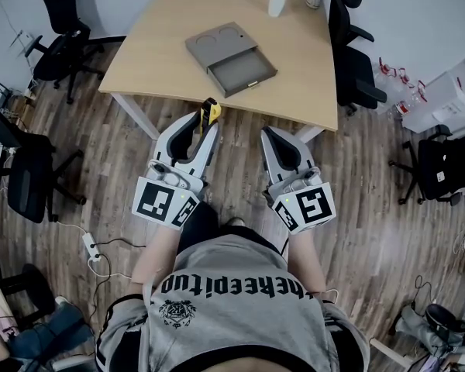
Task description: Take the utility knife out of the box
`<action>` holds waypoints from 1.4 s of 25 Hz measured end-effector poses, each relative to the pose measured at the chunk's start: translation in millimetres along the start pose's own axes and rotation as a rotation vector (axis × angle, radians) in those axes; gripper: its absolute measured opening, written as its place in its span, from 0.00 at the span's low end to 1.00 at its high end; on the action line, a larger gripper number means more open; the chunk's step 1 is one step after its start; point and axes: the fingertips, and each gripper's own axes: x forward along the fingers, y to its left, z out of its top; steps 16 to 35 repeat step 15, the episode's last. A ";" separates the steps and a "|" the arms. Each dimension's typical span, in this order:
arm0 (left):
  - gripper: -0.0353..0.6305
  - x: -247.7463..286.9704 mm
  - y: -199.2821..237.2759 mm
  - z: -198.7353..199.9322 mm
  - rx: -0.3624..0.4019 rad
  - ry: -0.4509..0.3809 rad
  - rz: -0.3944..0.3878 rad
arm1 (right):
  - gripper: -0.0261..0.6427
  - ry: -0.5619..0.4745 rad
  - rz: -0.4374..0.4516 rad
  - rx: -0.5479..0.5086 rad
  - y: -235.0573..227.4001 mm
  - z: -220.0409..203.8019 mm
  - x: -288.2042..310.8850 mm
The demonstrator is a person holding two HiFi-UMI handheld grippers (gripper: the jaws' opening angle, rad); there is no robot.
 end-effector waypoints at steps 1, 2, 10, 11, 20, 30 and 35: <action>0.24 -0.4 -0.6 1.0 0.001 -0.001 0.000 | 0.05 -0.001 0.001 0.000 0.4 0.3 -0.5; 0.24 -0.8 -1.3 2.1 0.001 -0.004 0.000 | 0.05 -0.002 0.001 -0.001 0.9 0.7 -1.1; 0.24 -1.7 -4.6 6.6 -0.001 -0.014 0.002 | 0.05 -0.008 0.003 -0.003 -0.3 2.7 -4.2; 0.24 -1.5 -4.7 7.0 -0.002 -0.014 0.002 | 0.05 -0.009 0.003 -0.003 -0.6 3.0 -4.2; 0.24 1.3 -6.9 9.0 -0.004 -0.017 0.002 | 0.05 -0.009 0.005 -0.002 -3.2 4.1 -5.3; 0.24 1.3 -6.9 9.0 -0.004 -0.017 0.002 | 0.05 -0.009 0.005 -0.002 -3.2 4.1 -5.3; 0.24 1.3 -6.9 9.0 -0.004 -0.017 0.002 | 0.05 -0.009 0.005 -0.002 -3.2 4.1 -5.3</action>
